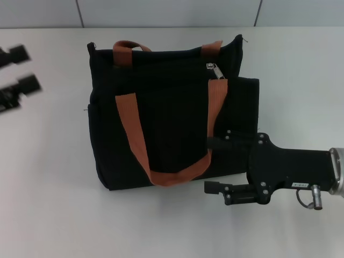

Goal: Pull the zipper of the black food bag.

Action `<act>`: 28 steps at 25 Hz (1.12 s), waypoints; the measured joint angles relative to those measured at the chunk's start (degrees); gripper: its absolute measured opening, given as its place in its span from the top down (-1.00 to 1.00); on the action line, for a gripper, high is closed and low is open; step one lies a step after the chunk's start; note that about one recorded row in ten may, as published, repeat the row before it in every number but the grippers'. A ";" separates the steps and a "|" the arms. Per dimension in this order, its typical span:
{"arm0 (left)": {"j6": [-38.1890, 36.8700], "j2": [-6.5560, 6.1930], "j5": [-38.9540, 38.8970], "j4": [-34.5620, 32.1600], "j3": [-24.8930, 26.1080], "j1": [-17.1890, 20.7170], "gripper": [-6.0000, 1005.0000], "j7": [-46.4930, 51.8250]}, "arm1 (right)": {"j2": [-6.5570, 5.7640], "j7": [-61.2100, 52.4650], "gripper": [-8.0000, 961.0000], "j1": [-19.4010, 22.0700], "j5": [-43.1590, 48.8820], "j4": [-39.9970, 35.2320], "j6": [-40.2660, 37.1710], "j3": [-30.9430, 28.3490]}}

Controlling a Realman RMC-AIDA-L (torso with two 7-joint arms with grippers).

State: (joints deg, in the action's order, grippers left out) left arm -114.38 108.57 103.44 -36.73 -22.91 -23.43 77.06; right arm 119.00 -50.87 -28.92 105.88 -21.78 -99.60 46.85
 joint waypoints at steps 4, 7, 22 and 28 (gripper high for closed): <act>-0.66 4.45 -0.38 1.65 -6.95 1.35 -0.42 -10.47 | 0.01 0.03 -0.73 -0.35 -0.02 0.32 0.44 0.16; -0.64 5.74 0.19 2.07 -10.18 1.78 -0.53 -13.82 | 0.00 0.04 -0.73 -0.69 0.17 0.71 0.09 0.17; 5.95 6.86 6.72 7.99 -21.71 5.38 -0.63 -25.16 | 0.40 1.64 -0.73 -2.63 4.69 5.57 2.01 0.17; 5.83 6.89 6.81 7.99 -21.76 5.25 -0.62 -25.09 | 0.44 2.30 -0.73 -2.72 4.58 6.41 2.04 0.17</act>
State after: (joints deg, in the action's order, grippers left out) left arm -108.55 115.46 110.25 -28.74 -44.67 -18.18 51.97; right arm 119.44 -48.57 -31.64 110.46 -15.37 -97.55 47.02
